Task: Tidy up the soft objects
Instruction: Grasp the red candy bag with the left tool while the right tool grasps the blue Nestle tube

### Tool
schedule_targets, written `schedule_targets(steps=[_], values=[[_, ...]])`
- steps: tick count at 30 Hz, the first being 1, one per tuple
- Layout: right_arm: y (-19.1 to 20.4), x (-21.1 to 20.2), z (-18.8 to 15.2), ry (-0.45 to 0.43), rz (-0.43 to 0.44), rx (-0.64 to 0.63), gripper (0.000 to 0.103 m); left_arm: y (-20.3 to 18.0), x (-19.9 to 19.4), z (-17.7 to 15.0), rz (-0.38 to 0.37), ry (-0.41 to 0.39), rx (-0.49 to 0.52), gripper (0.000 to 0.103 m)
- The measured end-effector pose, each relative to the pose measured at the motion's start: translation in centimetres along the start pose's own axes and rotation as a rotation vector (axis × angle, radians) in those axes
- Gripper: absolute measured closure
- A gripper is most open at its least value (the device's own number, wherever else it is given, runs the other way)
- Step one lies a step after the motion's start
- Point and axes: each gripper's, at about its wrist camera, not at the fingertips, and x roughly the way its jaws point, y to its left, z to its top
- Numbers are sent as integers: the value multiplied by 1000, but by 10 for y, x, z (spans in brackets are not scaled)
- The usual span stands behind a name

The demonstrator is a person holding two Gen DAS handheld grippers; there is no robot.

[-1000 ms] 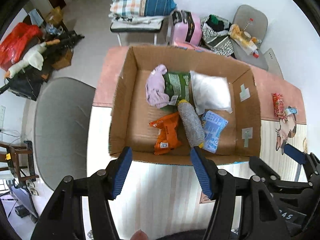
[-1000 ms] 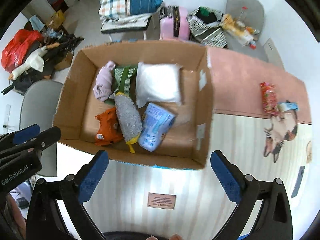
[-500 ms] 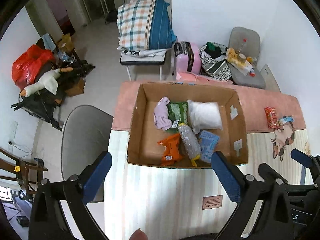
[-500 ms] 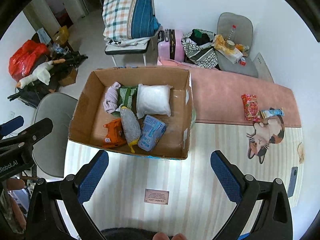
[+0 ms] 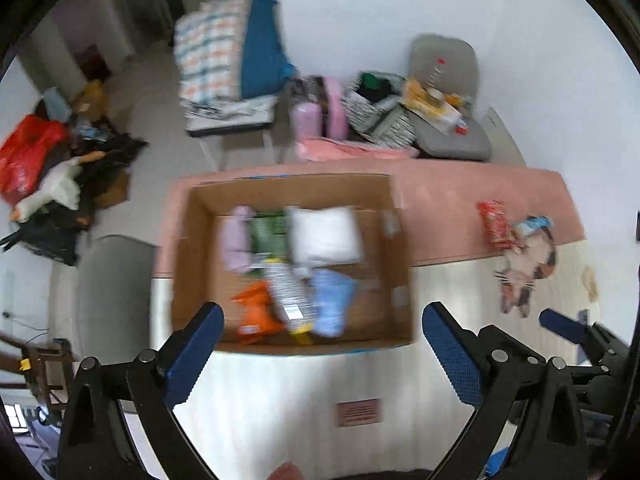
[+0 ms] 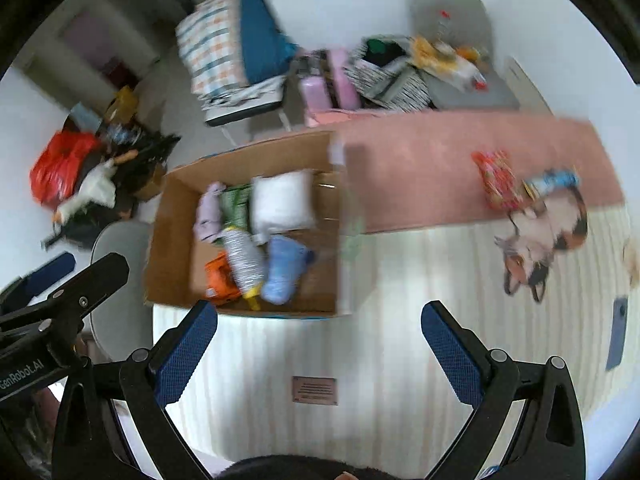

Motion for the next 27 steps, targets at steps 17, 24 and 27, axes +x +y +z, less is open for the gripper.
schedule_targets(steps=[17, 24, 27], values=[[-404, 115, 120, 101, -20, 698, 9, -279, 262, 133, -139, 435, 134, 6], [-468, 183, 152, 196, -32, 806, 16, -320, 342, 147, -130, 600, 114, 6], [-482, 207, 162, 231, -66, 815, 16, -324, 368, 146, -150, 662, 87, 6]])
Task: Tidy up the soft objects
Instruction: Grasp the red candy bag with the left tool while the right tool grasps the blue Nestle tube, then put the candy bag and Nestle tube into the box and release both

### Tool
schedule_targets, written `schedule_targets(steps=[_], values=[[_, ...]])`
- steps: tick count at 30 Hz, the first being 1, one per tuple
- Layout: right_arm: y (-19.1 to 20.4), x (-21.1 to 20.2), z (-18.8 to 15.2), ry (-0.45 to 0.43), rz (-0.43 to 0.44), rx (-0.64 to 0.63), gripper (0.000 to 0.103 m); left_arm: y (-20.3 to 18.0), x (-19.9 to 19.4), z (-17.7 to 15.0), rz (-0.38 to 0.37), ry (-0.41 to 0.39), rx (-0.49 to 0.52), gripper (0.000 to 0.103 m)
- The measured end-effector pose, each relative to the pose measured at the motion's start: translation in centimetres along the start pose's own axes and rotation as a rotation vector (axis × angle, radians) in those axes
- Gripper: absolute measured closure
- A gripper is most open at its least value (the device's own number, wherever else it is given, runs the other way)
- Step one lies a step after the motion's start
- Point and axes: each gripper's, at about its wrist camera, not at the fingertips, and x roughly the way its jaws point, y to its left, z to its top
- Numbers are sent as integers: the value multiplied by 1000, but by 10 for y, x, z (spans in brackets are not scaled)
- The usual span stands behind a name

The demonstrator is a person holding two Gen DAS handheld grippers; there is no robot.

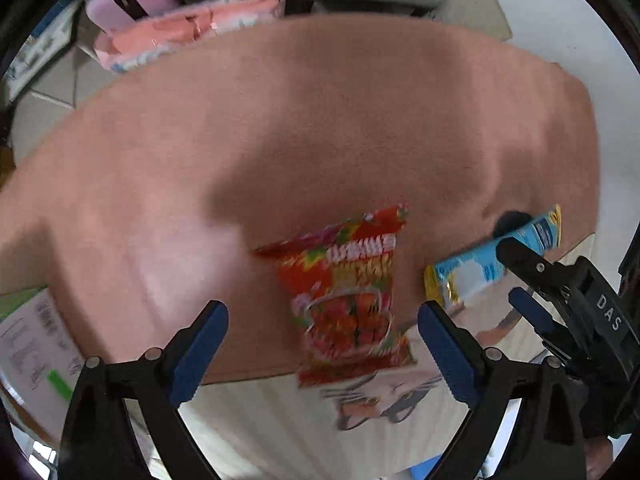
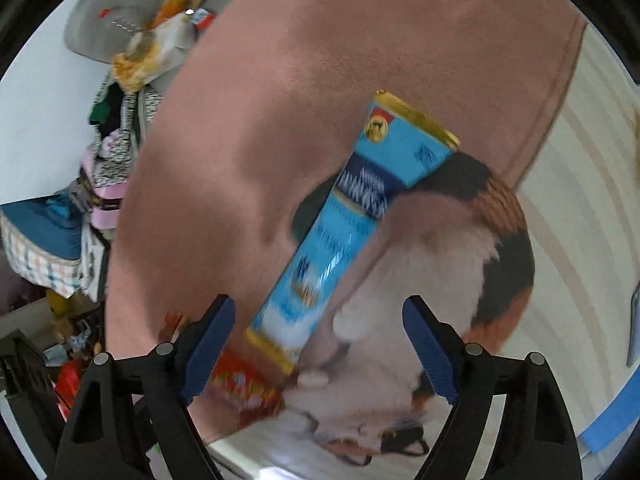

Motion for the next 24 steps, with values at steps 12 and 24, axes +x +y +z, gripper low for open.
schedule_targets(steps=[12, 24], values=[[32, 25, 33, 24, -255, -105, 46, -14, 29, 0, 150, -39, 34, 35], [71, 24, -3, -19, -288, -281, 87, 4, 10, -38, 124, -127, 50, 59]])
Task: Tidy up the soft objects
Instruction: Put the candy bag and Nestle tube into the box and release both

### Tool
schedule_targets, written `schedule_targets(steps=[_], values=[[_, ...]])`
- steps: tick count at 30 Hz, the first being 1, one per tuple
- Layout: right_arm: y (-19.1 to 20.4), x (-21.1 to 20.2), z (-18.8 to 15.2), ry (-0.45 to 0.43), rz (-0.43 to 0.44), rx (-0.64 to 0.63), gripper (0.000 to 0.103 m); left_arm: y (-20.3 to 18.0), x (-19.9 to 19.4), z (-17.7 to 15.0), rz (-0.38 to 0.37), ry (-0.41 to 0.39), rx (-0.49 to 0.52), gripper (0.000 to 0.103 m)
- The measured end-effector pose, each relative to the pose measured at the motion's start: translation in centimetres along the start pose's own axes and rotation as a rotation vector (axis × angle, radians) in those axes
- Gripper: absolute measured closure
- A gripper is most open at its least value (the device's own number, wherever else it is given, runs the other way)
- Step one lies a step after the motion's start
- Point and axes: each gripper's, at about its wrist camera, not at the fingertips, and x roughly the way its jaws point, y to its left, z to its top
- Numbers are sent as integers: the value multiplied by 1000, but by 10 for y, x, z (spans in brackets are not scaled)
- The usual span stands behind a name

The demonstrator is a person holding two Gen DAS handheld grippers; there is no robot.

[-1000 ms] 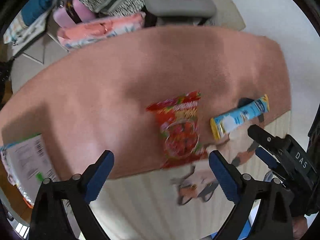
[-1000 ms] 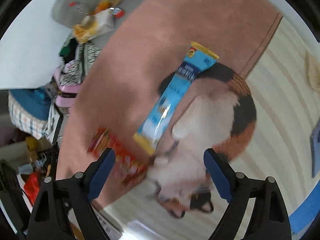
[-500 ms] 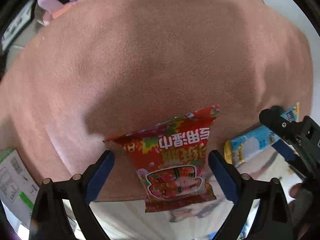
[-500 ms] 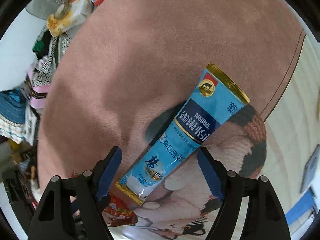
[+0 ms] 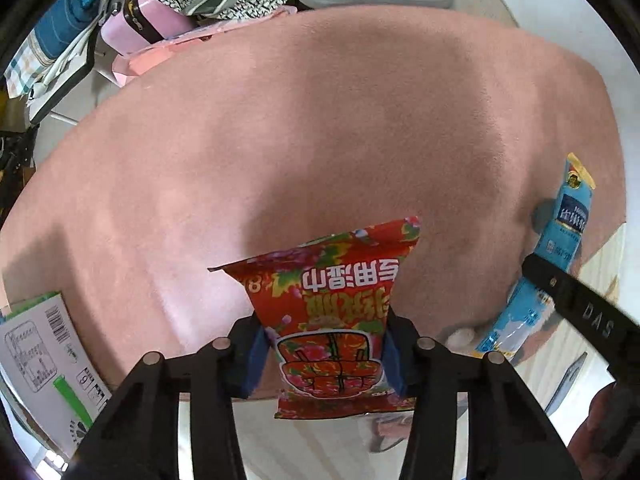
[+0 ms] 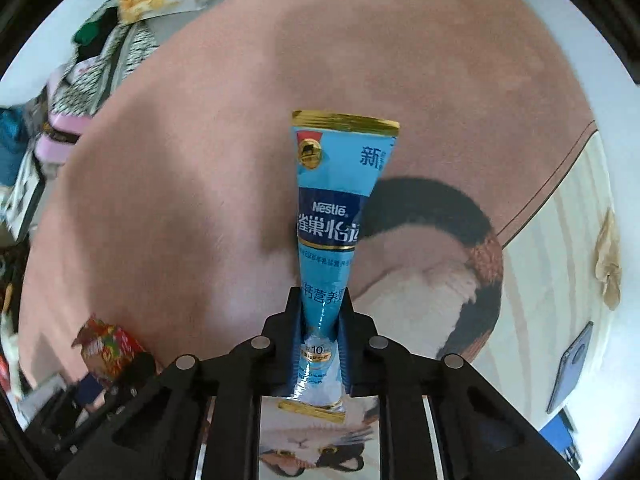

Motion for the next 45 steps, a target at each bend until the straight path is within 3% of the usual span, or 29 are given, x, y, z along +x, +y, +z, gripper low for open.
schedule_targets(steps=[5, 10, 13, 17, 20, 27, 35, 45], values=[[29, -37, -48, -52, 108, -111, 87, 24, -43, -27, -61, -69, 14, 59], [70, -85, -113, -115, 210, -231, 87, 68, -99, -80, -136, -156, 22, 59], [100, -114, -165, -138, 264, -295, 87, 106, -129, -116, -155, -206, 13, 59], [148, -147, -237, -176, 267, -388, 87, 159, -154, -166, -167, -239, -23, 59], [166, -163, -281, -180, 292, -441, 87, 210, -167, -197, -137, -257, -52, 59], [263, -163, -364, -180, 292, -578, 87, 336, -158, -244, 0, -232, -182, 59], [345, -116, -392, -169, 145, -666, 87, 424, -106, -248, 108, -111, -180, 59], [378, -67, -377, -119, 36, -660, 87, 447, -48, -231, 159, 7, -143, 59]])
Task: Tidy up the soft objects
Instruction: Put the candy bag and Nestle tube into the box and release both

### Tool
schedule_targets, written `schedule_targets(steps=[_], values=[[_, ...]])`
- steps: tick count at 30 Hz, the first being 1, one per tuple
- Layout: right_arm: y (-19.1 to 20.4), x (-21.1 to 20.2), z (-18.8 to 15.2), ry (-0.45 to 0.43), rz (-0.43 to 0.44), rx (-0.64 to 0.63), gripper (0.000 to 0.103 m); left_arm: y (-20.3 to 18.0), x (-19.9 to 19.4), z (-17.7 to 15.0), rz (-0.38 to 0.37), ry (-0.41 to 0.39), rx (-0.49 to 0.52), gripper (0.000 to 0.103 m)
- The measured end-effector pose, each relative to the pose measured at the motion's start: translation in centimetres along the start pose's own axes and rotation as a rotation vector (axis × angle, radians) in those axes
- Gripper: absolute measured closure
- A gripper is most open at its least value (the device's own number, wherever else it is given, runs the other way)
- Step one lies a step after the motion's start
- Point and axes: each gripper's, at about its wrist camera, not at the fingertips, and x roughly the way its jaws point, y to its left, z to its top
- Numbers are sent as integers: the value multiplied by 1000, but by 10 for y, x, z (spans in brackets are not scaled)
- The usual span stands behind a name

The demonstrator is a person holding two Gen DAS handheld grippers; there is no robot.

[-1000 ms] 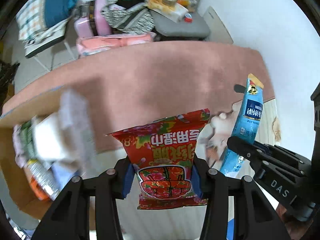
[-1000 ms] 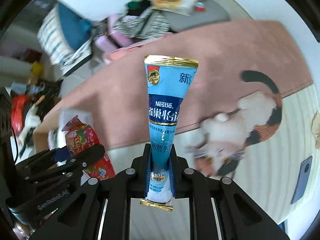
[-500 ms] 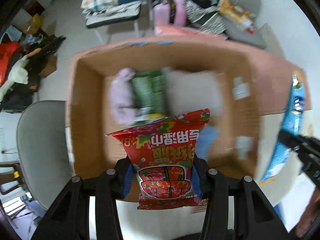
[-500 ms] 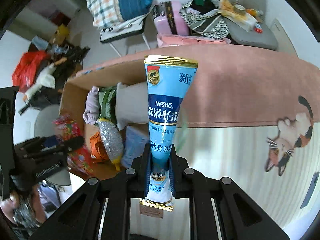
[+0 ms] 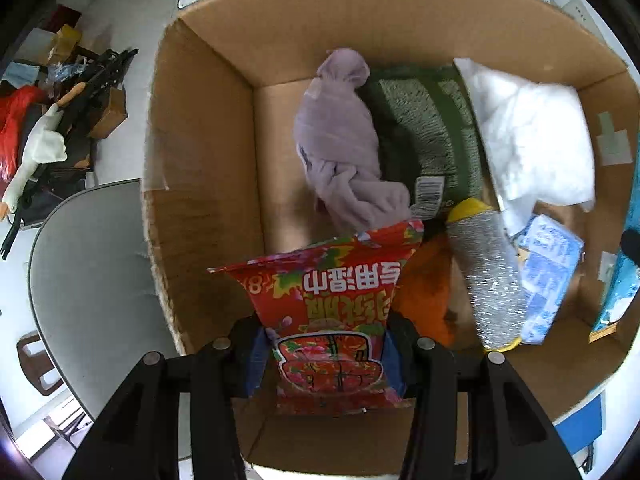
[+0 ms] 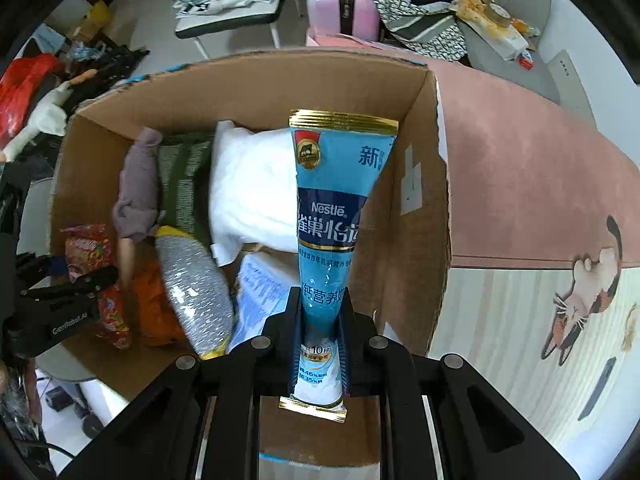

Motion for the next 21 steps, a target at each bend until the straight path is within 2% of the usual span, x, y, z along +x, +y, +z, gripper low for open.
schedule_targets(steps=[4, 6, 7, 8, 9, 16, 21], values=[[0, 10, 5, 20, -17, -5, 85, 1, 7, 3, -20, 24, -7, 58], [0, 13, 5, 41, -20, -5, 75, 3, 5, 2, -33, 21, -20, 56], [2, 14, 5, 52, -17, -3, 56, 6, 3, 2, -53, 16, -31, 53], [1, 14, 4, 61, -2, 7, 36, 11, 1, 2, -70, 8, -41, 46], [0, 12, 3, 62, 13, 20, 31, 12, -3, 0, -84, 0, -51, 43], [2, -9, -2, 32, 8, 34, 27, 14, -42, -10, -129, -75, -76, 43], [6, -29, -15, -6, 15, 47, 11, 8, -64, -27, -95, -150, -90, 43]])
